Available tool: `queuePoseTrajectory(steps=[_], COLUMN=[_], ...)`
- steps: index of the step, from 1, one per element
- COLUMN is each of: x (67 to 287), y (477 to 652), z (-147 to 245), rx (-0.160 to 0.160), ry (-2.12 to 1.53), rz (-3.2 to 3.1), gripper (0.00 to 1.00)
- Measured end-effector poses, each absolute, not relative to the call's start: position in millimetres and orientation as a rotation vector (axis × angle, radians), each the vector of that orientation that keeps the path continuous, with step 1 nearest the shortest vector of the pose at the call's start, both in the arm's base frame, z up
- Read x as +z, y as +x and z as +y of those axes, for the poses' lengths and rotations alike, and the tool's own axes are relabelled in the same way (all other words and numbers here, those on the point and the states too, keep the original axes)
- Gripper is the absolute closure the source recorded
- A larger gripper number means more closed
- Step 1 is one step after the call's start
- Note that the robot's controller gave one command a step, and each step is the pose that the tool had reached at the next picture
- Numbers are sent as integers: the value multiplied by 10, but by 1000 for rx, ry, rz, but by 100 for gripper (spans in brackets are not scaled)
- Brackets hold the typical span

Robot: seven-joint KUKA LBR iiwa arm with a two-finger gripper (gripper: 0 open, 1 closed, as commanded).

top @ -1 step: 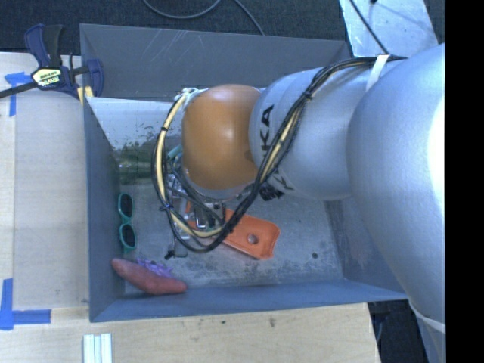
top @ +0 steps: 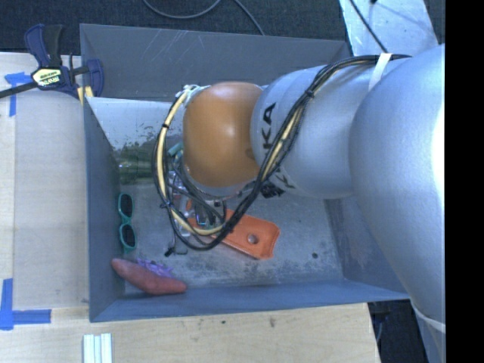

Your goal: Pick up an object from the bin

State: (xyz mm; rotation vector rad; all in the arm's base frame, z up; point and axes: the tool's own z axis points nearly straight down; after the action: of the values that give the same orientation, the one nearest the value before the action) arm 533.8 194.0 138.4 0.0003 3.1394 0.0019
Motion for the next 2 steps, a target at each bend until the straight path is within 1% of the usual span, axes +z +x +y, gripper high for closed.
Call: queuePoseTrajectory(steps=[1, 2], x=[1444, 1546], y=[5348, 5370], z=[1549, 1247], rx=[3, -2], ry=[-88, 5], rz=[3143, 3138], gripper=[0, 0])
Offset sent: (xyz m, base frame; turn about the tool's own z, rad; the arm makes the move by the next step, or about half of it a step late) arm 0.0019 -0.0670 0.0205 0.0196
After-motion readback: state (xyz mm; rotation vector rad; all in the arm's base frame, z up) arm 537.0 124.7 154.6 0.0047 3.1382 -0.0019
